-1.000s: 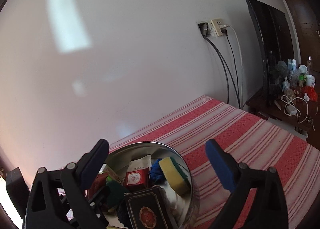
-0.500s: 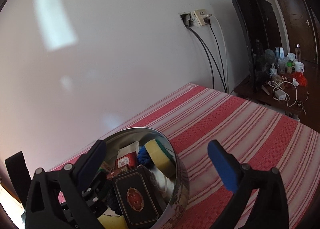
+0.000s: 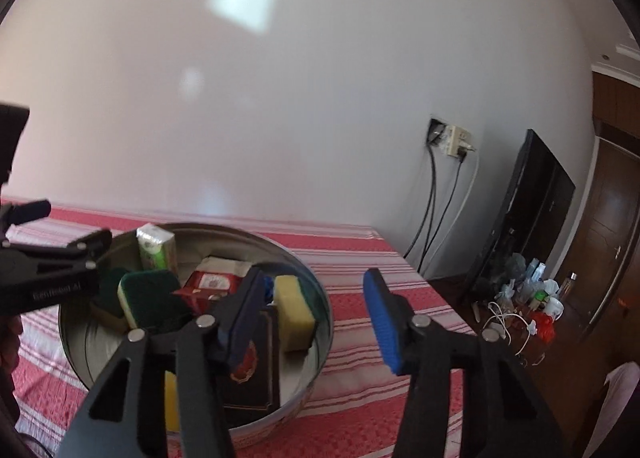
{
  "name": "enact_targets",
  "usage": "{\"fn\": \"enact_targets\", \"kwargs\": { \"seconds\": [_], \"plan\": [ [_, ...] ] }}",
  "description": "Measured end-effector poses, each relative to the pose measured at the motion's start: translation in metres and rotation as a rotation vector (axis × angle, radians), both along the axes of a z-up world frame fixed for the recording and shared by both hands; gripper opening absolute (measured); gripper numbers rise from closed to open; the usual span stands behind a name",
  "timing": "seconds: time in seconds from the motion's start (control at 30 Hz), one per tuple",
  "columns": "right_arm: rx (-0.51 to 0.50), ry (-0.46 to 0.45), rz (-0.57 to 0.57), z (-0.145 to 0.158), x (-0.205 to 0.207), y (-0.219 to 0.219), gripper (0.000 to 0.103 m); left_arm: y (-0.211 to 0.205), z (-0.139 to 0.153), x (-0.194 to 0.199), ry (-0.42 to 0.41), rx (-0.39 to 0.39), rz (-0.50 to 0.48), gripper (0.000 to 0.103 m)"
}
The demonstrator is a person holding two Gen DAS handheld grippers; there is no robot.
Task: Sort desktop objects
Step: 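Withdraw both grippers back from the filled tin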
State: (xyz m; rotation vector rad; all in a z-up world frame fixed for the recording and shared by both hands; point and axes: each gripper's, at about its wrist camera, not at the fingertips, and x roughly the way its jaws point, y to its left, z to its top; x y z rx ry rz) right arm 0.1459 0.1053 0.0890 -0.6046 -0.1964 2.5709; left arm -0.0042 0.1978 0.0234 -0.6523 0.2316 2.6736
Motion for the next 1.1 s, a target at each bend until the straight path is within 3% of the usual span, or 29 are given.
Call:
{"fn": "enact_targets", "kwargs": {
  "seconds": [0.2, 0.3, 0.33, 0.5, 0.57, 0.63, 0.7, 0.77, 0.83, 0.93, 1.0, 1.1],
  "plan": [
    [-0.222, -0.215, 0.087, -0.032, -0.047, 0.009, 0.049, -0.021, -0.002, -0.012, -0.013, -0.006, 0.075, 0.096],
    [-0.337, -0.286, 0.080, -0.047, -0.070, 0.016, 0.058, -0.026, -0.002, -0.017, -0.031, 0.010, 0.081, 0.096],
    [-0.367, -0.305, 0.075, -0.050, -0.078, 0.018, 0.065, -0.028, -0.001, -0.017, -0.029, 0.014, 0.084, 0.096],
    [-0.426, -0.311, 0.061, -0.049, -0.095, 0.026, 0.065, -0.030, 0.000, -0.018, -0.029, 0.023, 0.091, 0.096],
    [-0.466, -0.278, 0.076, -0.044, -0.091, 0.030, 0.063, -0.029, -0.002, -0.019, -0.037, 0.015, 0.089, 0.096],
    [-0.513, -0.189, 0.097, -0.033, -0.078, 0.028, 0.064, -0.028, -0.003, -0.018, -0.038, 0.005, 0.087, 0.096],
    [-0.523, -0.080, 0.133, -0.018, -0.057, 0.022, 0.074, -0.027, -0.002, -0.015, -0.033, 0.008, 0.082, 0.096],
    [-0.485, 0.039, 0.139, -0.007, -0.038, 0.013, 0.103, -0.026, -0.003, -0.012, -0.035, 0.012, 0.066, 0.096],
    [-0.445, 0.157, 0.114, -0.002, -0.017, 0.002, 0.103, -0.024, -0.004, -0.008, -0.037, 0.013, 0.055, 0.096],
    [-0.470, 0.243, 0.083, -0.006, -0.001, -0.008, 0.103, -0.020, -0.005, -0.005, -0.027, 0.008, 0.043, 0.096],
    [-0.483, 0.268, 0.053, -0.010, 0.004, -0.014, 0.103, -0.020, -0.006, -0.004, -0.024, 0.007, 0.036, 0.096],
    [-0.467, 0.233, -0.037, -0.012, 0.005, -0.023, 0.103, -0.019, -0.007, -0.003, -0.037, 0.002, 0.020, 0.096]
  ]
}}
